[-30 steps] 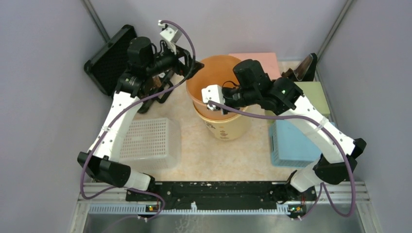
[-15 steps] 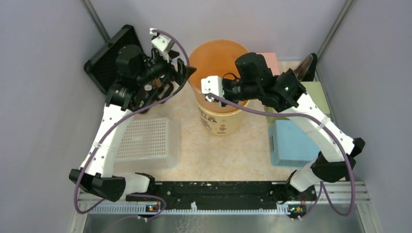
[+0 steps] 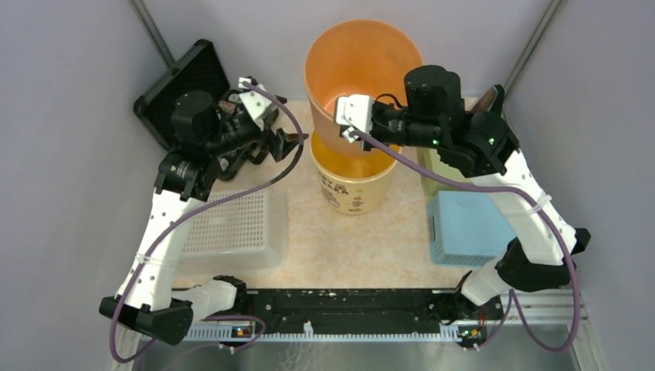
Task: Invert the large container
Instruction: Pick up the container from the container, then place the container inside the container.
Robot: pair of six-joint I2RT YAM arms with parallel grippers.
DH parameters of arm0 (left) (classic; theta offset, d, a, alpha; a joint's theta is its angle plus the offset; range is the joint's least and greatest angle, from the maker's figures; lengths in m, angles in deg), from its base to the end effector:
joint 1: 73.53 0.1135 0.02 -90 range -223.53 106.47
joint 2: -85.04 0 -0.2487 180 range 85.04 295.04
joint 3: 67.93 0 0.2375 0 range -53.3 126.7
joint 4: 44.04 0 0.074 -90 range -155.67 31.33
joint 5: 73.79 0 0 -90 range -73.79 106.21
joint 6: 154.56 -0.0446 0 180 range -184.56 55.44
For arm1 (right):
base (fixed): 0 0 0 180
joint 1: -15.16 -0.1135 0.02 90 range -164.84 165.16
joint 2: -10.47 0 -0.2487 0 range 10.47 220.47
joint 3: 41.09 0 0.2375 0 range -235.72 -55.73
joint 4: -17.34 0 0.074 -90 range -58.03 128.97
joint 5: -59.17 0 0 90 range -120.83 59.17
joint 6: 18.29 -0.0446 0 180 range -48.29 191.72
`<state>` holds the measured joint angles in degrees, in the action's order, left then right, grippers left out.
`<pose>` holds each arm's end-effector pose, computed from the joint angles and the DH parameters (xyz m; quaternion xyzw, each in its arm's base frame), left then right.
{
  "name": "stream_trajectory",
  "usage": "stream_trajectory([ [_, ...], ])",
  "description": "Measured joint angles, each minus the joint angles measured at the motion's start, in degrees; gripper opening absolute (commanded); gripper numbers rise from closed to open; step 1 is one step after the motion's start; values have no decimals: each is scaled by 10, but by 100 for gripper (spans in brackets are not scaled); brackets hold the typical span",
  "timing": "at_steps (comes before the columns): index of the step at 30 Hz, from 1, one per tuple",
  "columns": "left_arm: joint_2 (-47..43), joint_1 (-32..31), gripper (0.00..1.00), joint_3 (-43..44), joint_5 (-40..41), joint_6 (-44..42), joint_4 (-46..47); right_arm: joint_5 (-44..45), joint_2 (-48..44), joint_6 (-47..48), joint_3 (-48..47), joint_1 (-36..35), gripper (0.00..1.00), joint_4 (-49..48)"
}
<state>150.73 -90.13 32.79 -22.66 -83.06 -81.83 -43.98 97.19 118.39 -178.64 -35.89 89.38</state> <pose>0.2035 -0.0899 0.4712 0.4247 0.5817 -0.2301 0.6545 0.1589 0.2127 0.5034 -0.6599 0.4905 0.1158 0.5572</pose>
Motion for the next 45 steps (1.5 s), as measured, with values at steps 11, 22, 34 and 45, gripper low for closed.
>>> stream_trajectory([
  [11, 17, 0, 99, -53, -106, -101, -73, 66, -61, -9, -15, 44, 0, -73],
  [22, 79, -114, 99, -57, -88, -176, -98, 223, -195, -7, 190, 109, 0, -192],
  [34, 170, -213, 99, -30, -17, -223, -138, 272, -176, -39, 223, 196, 0, -148],
  [45, 185, -245, 99, -50, 50, -235, -124, 172, -108, -107, 174, 357, 0, -86],
])
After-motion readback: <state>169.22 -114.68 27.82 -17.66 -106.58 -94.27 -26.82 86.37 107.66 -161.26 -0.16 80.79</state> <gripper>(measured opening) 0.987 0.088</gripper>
